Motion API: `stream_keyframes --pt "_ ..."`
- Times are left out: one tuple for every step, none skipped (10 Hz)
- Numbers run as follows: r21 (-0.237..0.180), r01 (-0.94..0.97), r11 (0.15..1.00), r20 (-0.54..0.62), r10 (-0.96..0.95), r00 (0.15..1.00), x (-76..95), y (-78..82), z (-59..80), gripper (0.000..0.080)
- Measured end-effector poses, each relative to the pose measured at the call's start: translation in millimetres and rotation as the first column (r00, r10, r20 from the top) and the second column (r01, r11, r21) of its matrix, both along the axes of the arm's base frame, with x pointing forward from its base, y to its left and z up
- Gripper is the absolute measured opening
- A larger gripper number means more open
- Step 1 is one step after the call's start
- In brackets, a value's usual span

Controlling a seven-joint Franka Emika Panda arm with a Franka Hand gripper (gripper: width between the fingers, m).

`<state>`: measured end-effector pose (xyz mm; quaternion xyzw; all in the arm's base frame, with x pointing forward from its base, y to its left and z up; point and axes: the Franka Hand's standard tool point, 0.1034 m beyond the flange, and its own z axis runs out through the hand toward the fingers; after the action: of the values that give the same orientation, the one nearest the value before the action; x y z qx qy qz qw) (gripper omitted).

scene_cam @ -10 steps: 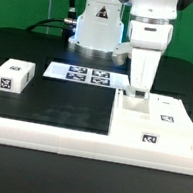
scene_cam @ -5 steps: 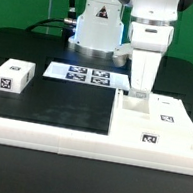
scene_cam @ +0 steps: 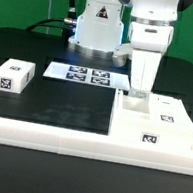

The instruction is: Assemble cabinet

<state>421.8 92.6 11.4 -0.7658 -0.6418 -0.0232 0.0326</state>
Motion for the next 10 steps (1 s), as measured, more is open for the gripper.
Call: stream_keyframes --pt "-0.01 0.008 1.0 -0.009 -0.008 1.0 0.2 -1.6 5.7 0.0068" --pt "-0.017 0.01 1.0 -0.005 -0.01 1.0 2.4 -1.8 13.9 0.0069" --pt "-0.023 0.008 1.0 -0.005 -0.008 1.0 3.6 -1.3 20.2 0.007" --pt "-0.03 0.009 1.0 -0.011 -0.009 1.0 3.5 -2.1 24.4 0.007" --pt "-0.038 0.009 0.999 -0.015 -0.01 1.0 4.3 -3.5 30.7 0.007" --pt "-0.046 0.009 0.999 -0.017 -0.01 1.0 5.5 -5.3 37.2 0.007" --pt "-0.049 0.012 0.999 -0.017 -0.013 1.0 6.1 -6.0 39.8 0.007" --pt "-0.05 0.014 0.999 -0.015 -0.015 1.0 6.3 -6.3 41.1 0.007" --pt "-0.052 0.014 0.999 -0.012 -0.014 1.0 7.8 -9.7 43.3 0.007" --pt "-0.054 0.015 0.998 -0.008 -0.015 1.0 10.4 -15.1 45.7 0.007"
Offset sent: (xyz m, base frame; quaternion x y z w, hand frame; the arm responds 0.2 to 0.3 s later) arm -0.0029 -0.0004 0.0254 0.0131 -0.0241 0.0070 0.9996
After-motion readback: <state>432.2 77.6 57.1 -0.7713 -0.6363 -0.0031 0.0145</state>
